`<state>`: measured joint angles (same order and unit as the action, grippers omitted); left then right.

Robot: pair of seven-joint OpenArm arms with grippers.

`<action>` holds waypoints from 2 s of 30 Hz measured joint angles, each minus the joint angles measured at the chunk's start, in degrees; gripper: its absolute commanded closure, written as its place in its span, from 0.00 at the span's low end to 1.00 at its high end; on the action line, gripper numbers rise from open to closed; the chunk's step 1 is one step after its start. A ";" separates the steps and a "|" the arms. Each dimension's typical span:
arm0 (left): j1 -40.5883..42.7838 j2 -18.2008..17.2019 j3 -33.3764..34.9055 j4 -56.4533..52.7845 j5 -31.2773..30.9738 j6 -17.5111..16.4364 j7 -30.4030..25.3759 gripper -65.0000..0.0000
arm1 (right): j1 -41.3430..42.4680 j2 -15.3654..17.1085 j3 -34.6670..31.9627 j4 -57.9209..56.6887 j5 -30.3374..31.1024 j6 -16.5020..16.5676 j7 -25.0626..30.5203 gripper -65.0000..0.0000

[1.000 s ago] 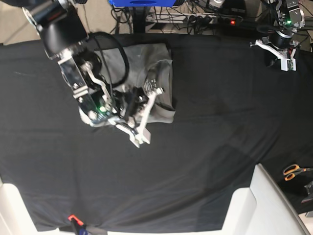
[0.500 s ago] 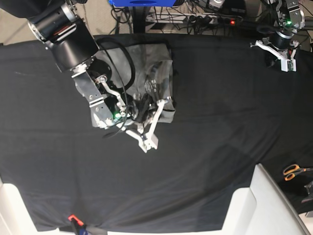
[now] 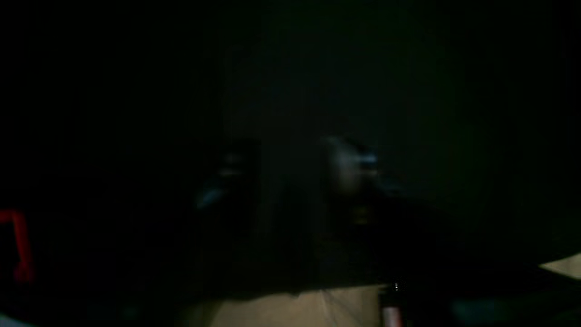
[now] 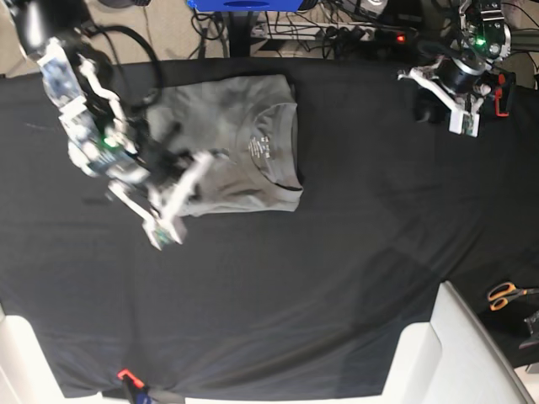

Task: Fold the T-shirt properly
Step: 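Release the right gripper and bring the left gripper onto the shirt, then grasp the shirt with the left gripper and rotate it square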

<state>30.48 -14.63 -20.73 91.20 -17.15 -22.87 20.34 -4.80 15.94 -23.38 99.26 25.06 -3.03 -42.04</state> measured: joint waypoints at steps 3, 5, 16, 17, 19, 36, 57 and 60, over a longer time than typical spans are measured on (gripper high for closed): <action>-0.83 -0.92 -0.13 2.36 -13.46 -10.62 3.48 0.05 | -4.15 1.53 2.40 -1.22 0.04 -0.11 -0.31 1.00; -2.38 -1.95 0.72 2.21 -19.65 -15.69 6.56 0.00 | -5.90 2.14 2.82 -1.90 0.26 0.24 0.04 1.00; -13.88 3.10 14.36 -10.03 -26.23 -16.28 11.41 0.00 | -12.87 6.78 3.30 -5.16 0.17 0.04 9.84 1.00; -14.36 3.21 15.58 -11.37 -26.51 -16.33 11.37 0.00 | -12.87 6.80 3.30 -5.16 0.26 0.09 10.23 1.00; -15.06 3.34 17.22 -13.73 -26.47 -16.39 11.06 0.00 | -13.20 7.30 3.30 -5.11 0.26 0.26 10.43 1.00; -24.11 5.88 28.15 -25.57 -27.08 -16.63 10.12 0.00 | -20.35 4.22 19.78 -0.85 0.24 0.02 16.63 1.00; -29.29 8.57 28.11 -34.56 -27.50 -16.61 10.43 1.00 | -23.32 2.49 29.99 -0.98 0.24 8.13 16.81 1.00; -28.17 7.85 28.28 -31.15 -27.32 -14.03 12.15 1.00 | -23.26 0.92 32.44 -1.03 0.09 9.99 16.59 1.00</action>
<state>2.31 -6.79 7.55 60.05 -44.47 -36.91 32.49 -28.05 16.86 9.06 98.24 25.15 6.96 -25.45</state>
